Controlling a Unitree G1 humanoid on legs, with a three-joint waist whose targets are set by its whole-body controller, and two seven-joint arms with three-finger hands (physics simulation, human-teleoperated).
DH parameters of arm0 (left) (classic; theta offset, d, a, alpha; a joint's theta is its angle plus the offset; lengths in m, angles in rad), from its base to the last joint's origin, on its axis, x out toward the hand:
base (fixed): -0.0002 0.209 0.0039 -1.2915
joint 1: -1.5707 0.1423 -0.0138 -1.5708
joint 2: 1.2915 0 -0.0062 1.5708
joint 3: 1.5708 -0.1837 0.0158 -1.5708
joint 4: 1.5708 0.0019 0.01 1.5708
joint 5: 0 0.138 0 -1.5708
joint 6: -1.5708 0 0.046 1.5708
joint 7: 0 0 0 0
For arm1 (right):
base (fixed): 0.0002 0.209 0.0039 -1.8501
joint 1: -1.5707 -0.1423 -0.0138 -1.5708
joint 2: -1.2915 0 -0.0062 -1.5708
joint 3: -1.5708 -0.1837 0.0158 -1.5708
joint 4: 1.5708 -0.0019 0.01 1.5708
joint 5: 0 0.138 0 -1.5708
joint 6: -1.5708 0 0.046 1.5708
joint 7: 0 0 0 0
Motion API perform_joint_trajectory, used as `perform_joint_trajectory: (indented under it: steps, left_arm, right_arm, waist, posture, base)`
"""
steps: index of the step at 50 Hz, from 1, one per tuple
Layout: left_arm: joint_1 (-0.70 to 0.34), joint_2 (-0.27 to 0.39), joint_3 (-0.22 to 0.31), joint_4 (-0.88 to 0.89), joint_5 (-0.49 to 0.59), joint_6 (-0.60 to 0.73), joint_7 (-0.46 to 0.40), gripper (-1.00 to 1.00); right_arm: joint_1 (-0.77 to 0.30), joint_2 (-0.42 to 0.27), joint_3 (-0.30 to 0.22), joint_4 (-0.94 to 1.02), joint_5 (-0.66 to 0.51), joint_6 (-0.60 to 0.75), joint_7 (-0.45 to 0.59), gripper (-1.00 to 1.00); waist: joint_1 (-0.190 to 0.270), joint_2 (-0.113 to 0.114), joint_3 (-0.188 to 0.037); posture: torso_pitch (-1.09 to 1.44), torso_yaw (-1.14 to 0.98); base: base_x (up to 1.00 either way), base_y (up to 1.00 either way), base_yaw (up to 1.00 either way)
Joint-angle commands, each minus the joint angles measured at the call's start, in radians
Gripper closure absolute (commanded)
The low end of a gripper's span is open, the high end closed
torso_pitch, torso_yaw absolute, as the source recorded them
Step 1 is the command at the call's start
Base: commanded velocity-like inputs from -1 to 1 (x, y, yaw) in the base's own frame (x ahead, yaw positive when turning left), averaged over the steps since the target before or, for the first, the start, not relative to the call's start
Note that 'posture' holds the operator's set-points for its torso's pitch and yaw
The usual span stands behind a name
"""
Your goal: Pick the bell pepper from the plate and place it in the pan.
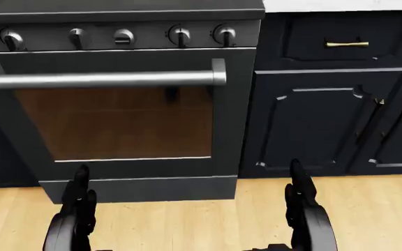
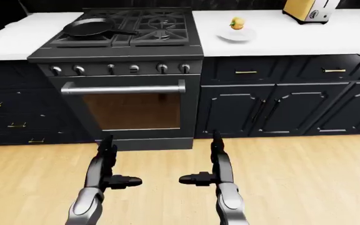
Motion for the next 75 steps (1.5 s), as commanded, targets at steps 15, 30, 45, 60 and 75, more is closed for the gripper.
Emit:
perform_joint_trajectory:
  steps: [15, 30, 45, 60, 75]
  left_arm:
    - [-0.234, 0.058, 0.059, -0.745, -0.033, 0.805, -0.001, -1.0]
    - [-0.283, 0.069, 0.091, -0.918, -0.102, 0.942, 0.034, -1.0]
    - [-0.259, 0.062, 0.07, -0.906, -0.105, 0.915, 0.038, -1.0]
    - [-0.286, 0.059, 0.084, -0.952, -0.132, 0.979, 0.045, -1.0]
    - [-0.283, 0.067, 0.091, -0.965, -0.158, 0.983, 0.06, -1.0]
  right_arm:
    - [-0.173, -0.04, -0.056, -0.816, 0.031, 0.761, 0.017, -1.0]
    - [-0.216, -0.059, -0.134, -0.98, 0.2, 0.87, -0.023, -1.0]
    - [-0.219, -0.069, -0.132, -0.975, 0.241, 0.863, -0.06, -1.0]
    - [-0.271, -0.087, -0.194, -1.021, 0.348, 0.945, -0.116, -1.0]
    - [-0.275, -0.111, -0.222, -1.034, 0.455, 0.944, -0.185, -1.0]
  waist:
    - [0.011, -0.003, -0.089]
    - [0.007, -0.006, -0.052]
    - [0.016, 0.046, -0.056]
    - [0.002, -0.025, -0.045]
    - [0.016, 0.056, -0.058]
  posture:
    - [0.0, 0.0]
    - [0.0, 0.0]
    - [0.0, 0.0]
    - [0.0, 0.0]
    - [0.0, 0.0]
  base:
    - [0.0, 0.0, 0.0]
    - [0.21, 0.0, 0.0]
    - [0.28, 0.0, 0.0]
    - [0.28, 0.0, 0.0]
    - [0.28, -0.09, 0.0]
